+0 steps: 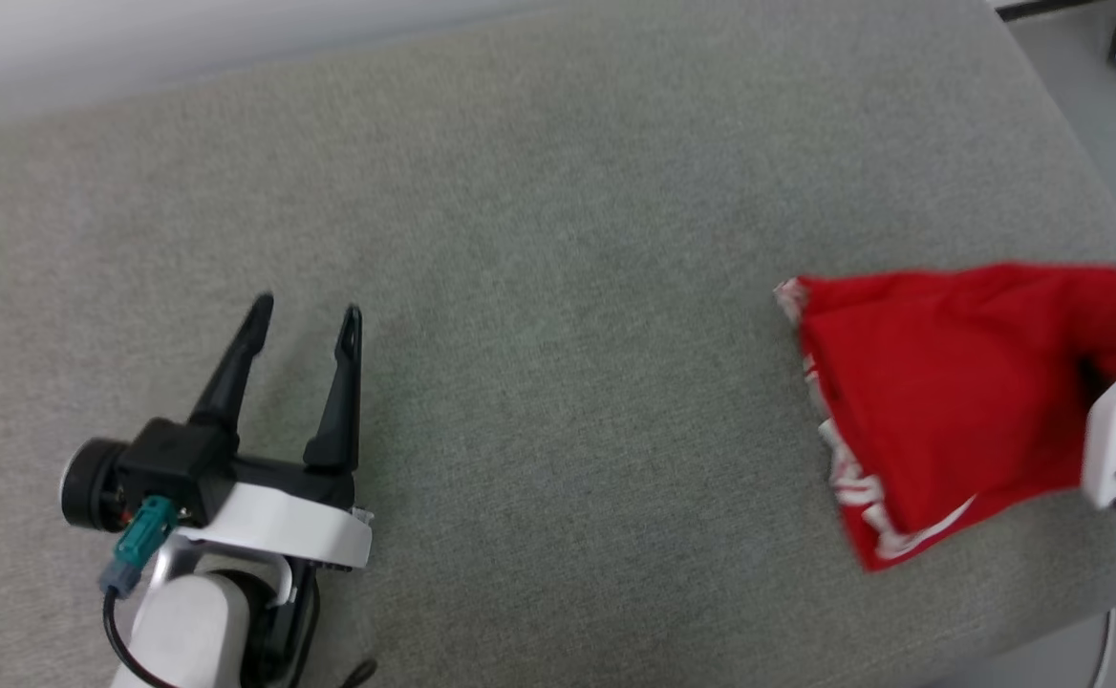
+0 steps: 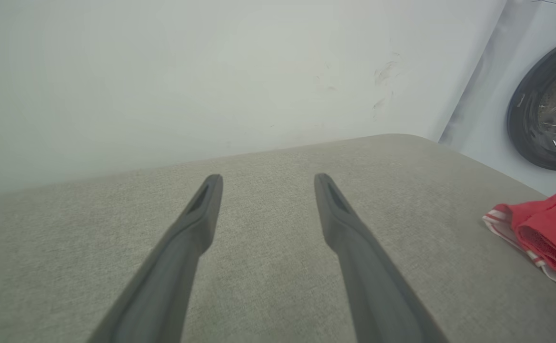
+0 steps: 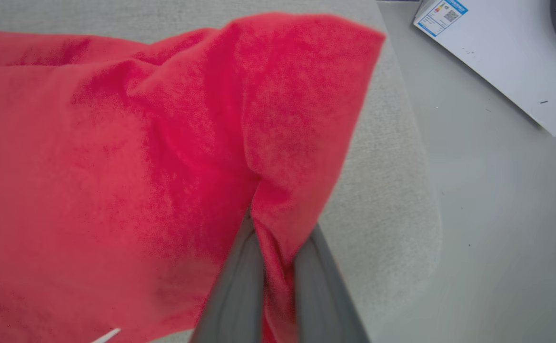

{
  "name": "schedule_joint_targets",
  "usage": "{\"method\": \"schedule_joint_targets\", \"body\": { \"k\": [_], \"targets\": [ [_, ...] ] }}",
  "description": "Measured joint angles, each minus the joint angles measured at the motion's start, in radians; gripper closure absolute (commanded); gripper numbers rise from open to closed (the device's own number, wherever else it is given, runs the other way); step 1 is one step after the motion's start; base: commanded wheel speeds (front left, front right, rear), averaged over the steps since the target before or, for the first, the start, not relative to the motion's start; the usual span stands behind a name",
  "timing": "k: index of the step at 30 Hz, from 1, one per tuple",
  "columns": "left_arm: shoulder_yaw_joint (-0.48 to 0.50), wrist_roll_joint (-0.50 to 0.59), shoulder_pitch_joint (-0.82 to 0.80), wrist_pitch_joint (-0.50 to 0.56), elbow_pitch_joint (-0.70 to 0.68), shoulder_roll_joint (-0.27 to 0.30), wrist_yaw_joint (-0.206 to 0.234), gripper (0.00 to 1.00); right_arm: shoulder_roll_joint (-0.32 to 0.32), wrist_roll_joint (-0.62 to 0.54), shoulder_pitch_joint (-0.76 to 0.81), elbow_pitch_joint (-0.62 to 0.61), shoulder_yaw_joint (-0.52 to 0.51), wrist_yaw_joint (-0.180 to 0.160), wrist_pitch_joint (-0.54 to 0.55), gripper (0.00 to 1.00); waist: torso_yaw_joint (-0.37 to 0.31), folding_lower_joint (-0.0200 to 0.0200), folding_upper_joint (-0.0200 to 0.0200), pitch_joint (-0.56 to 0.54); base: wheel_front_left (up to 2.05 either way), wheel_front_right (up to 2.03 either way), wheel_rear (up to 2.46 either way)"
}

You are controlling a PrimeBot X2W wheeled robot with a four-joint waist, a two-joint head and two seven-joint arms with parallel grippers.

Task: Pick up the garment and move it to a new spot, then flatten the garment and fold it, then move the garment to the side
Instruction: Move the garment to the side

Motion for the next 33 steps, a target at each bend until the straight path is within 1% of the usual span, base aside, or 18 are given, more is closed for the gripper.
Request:
{"method": "schedule_joint_targets", "body": {
  "k": [4,11,15,17,18,21,25,29,33],
  "targets": [
    [-0.007,0.004,-0.048,0.017,-0.032,0.016,-0.012,0.00,-0.009,-0.051,-0.083,0.049,-0.105,0.000,-0.053,1.00,-0.002,0.0000,0.0000,0.065,0.00,0.00,0.00],
    [-0.018,0.019,-0.114,0.047,-0.070,0.056,-0.025,0.00,-0.032,-0.117,-0.195,0.129,-0.238,0.000,-0.099,1.00,0.012,0.0001,0.0000,0.170,0.00,0.00,0.00],
    [-0.027,0.024,-0.142,0.055,-0.083,0.066,-0.033,0.00,-0.033,-0.155,-0.229,0.178,-0.300,0.000,-0.141,1.00,0.024,0.0001,-0.0001,0.215,0.00,0.00,0.00],
    [-0.032,0.025,-0.152,0.055,-0.084,0.069,-0.034,0.00,-0.022,-0.176,-0.246,0.201,-0.323,0.000,-0.173,0.55,0.029,0.0001,0.0000,0.230,0.00,0.00,0.00],
    [-0.034,0.025,-0.156,0.055,-0.084,0.069,-0.034,0.00,-0.014,-0.183,-0.252,0.211,-0.329,0.000,-0.184,0.00,0.031,0.0001,0.0000,0.235,0.00,0.00,0.00],
    [-0.040,0.024,-0.161,0.055,-0.079,0.069,-0.035,0.00,0.009,-0.208,-0.266,0.233,-0.352,0.000,-0.239,0.00,0.034,0.0001,0.0000,0.240,0.00,0.00,0.00],
    [-0.045,0.020,-0.164,0.050,-0.060,0.066,-0.035,0.00,0.025,-0.270,-0.279,0.240,-0.400,0.000,-0.328,0.00,0.036,0.0000,0.0000,0.226,0.00,0.00,0.00],
    [-0.048,0.009,-0.158,0.031,-0.032,0.055,-0.030,0.00,0.055,-0.311,-0.277,0.221,-0.424,0.000,-0.411,0.00,0.042,0.0000,0.0000,0.195,0.00,0.00,0.00],
    [-0.049,-0.007,-0.127,0.009,0.004,0.028,-0.016,0.00,0.089,-0.325,-0.239,0.182,-0.420,0.000,-0.477,0.00,0.053,0.0000,0.0000,0.146,0.00,0.00,0.00]
  ]
}}
